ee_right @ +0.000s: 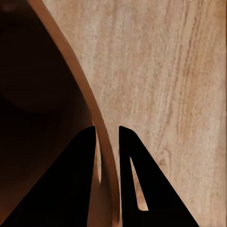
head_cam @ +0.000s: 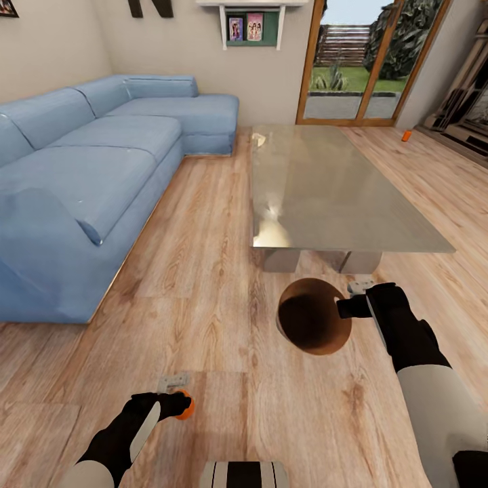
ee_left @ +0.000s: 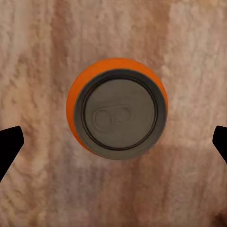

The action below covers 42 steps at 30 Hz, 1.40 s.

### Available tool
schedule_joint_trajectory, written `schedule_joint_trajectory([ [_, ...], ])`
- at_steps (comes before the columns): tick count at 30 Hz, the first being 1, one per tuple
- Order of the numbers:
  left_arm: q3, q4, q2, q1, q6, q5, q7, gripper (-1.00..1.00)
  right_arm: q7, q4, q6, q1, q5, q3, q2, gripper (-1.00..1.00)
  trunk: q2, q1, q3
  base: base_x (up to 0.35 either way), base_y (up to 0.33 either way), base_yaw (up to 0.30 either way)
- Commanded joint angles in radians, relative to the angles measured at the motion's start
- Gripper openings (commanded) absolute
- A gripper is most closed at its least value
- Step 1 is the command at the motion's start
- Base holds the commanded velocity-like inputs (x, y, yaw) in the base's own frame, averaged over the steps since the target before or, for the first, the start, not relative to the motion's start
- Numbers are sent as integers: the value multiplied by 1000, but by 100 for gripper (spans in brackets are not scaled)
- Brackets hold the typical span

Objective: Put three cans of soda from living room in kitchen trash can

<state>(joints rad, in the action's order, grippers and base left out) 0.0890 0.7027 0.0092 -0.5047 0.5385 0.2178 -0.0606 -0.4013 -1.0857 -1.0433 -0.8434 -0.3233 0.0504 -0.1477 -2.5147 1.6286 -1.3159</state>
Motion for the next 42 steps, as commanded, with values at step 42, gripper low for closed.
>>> schedule_joint_trajectory([
  [42, 0, 0, 0, -1, 0, 0, 1, 100, -4, 3, -4, 6, 29, -1, 0, -100, -4, 7, -62, 28, 0, 0],
])
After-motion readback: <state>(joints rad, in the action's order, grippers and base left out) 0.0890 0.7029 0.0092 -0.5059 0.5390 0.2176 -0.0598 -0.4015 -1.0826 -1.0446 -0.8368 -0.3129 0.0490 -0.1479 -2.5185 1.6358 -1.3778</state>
